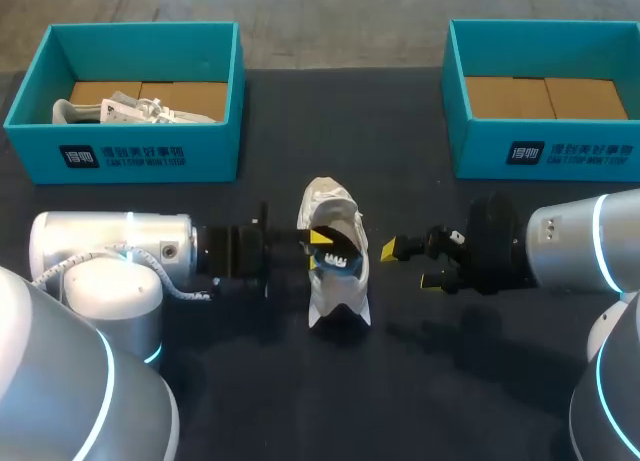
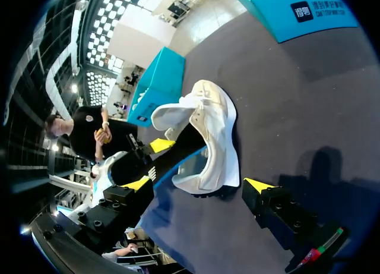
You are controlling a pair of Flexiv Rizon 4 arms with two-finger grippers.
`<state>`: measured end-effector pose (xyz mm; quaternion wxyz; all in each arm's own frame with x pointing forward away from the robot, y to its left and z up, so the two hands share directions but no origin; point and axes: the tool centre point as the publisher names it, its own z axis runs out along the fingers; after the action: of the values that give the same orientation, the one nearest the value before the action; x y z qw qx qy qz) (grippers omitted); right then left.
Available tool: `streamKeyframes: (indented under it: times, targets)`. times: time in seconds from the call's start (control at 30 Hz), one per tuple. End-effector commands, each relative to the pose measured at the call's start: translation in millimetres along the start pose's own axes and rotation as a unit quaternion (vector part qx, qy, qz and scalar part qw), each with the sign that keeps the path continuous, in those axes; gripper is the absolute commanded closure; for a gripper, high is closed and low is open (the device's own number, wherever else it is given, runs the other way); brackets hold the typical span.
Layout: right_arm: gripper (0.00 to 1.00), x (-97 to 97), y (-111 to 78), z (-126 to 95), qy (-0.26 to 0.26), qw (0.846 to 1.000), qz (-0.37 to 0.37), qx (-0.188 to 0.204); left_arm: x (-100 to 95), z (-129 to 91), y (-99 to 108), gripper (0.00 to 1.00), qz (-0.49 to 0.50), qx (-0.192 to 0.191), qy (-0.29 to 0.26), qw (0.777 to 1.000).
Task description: Take the shoe out of the shoebox, open the shoe tongue, remove and reinsert the insole, then place the shoe into the shoebox
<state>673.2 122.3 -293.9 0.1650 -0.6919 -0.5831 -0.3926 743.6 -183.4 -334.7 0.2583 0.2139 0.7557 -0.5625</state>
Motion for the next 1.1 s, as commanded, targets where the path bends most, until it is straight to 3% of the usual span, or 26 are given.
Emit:
streamKeyframes:
  times: [0.03, 0.3, 0.5, 0.53, 1.1]
  targets:
    - [0.0, 0.0, -0.8, -2, 0.001, 1.0, 0.0, 0.0, 0.6, -9, -11, 0.63, 0.0, 0.004, -0.007, 1.0]
    - [0.0, 0.0, -0.8, -2, 0.001, 1.0, 0.0, 0.0, 2.9, -14, -27, 0.72, 0.012, 0.019, -0.001, 1.0]
    - [0.0, 0.0, -0.8, -2, 0.001, 1.0, 0.0, 0.0, 9.6, -11, -28, 0.9, 0.013, 0.02, 0.011, 1.0]
    - [0.0, 0.0, -0.8, -2, 0.001, 1.0, 0.0, 0.0, 10.9, -9, -26, 1.0, 0.013, 0.02, 0.012, 1.0]
    - [0.0, 0.0, -0.8, -2, 0.001, 1.0, 0.0, 0.0, 1.5, 8, 0, 1.0, 0.034, -0.011, 0.018, 0.999]
